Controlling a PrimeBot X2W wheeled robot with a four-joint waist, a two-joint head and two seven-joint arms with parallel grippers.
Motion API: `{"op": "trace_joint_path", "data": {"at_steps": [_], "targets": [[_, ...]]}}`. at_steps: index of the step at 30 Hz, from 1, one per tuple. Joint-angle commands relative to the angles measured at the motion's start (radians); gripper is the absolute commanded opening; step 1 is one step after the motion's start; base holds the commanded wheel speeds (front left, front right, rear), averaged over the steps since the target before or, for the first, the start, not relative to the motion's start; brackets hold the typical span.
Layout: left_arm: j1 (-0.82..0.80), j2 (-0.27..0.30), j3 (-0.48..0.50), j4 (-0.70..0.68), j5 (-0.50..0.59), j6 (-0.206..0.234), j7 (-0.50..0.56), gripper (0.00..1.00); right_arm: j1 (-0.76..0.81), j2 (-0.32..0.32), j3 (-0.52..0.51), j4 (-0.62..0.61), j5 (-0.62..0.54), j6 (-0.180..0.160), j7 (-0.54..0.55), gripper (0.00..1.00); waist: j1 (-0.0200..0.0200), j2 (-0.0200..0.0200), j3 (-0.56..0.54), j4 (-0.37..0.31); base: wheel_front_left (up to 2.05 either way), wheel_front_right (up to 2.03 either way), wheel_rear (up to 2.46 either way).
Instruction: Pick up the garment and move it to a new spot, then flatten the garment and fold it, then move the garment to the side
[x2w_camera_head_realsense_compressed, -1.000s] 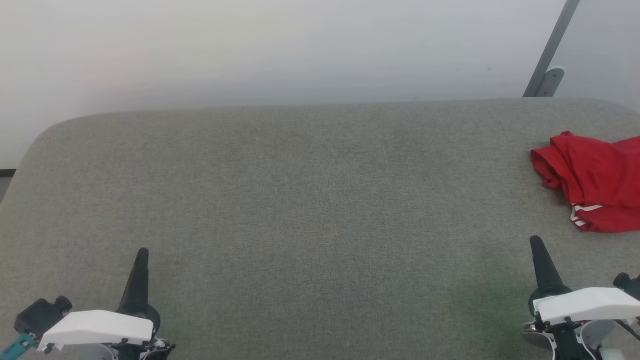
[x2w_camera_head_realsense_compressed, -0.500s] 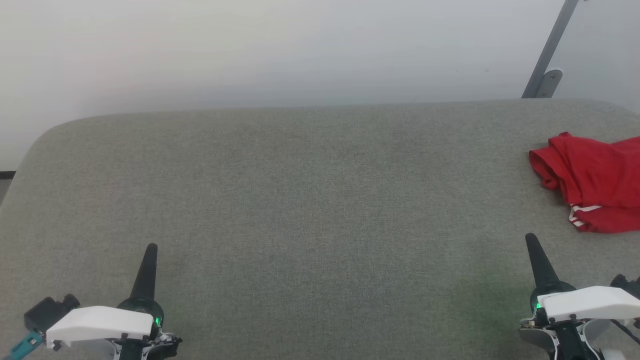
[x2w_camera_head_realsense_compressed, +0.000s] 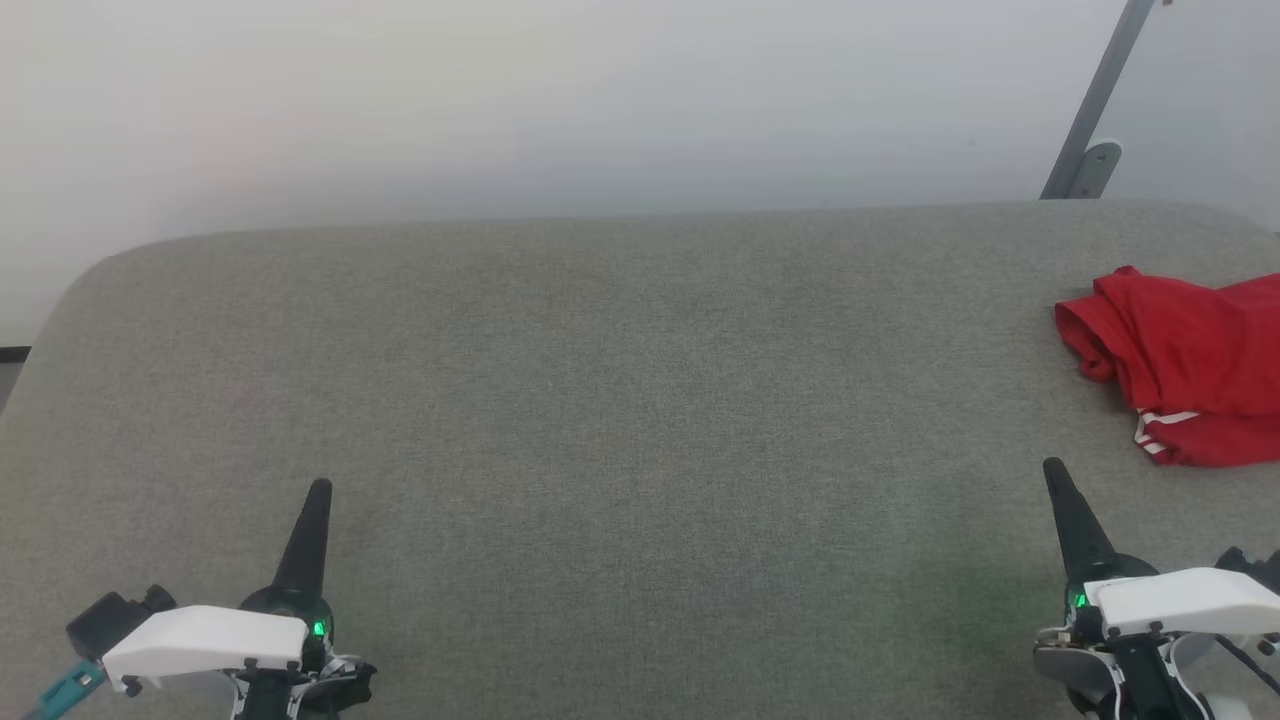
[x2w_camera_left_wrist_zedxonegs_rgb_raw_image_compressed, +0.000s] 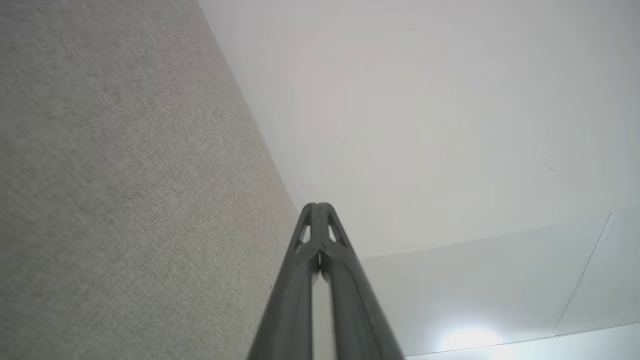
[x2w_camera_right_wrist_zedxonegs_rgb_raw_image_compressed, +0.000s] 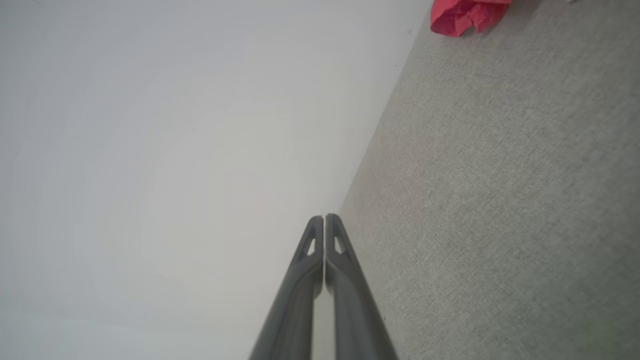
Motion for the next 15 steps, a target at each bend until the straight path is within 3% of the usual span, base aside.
{"op": "trace_joint_path", "data": {"at_steps": [1, 15], "targets": [[-0.023, 0.0, -0.001, -0.005, -0.02, 0.0, 0.007, 0.0, -0.018, 0.001, 0.002, -0.009, 0.021, 0.0, 0.007, 0.0, 0.0, -0.0001, 0.0, 0.0, 0.0, 0.0, 0.0], [-0.033, -0.018, -0.004, -0.003, -0.113, 0.0, 0.036, 0.0, -0.019, 0.007, 0.005, -0.018, 0.131, 0.0, 0.036, 0.0, 0.0, -0.0001, -0.005, -0.002, 0.0, 0.0, 0.0]]}}
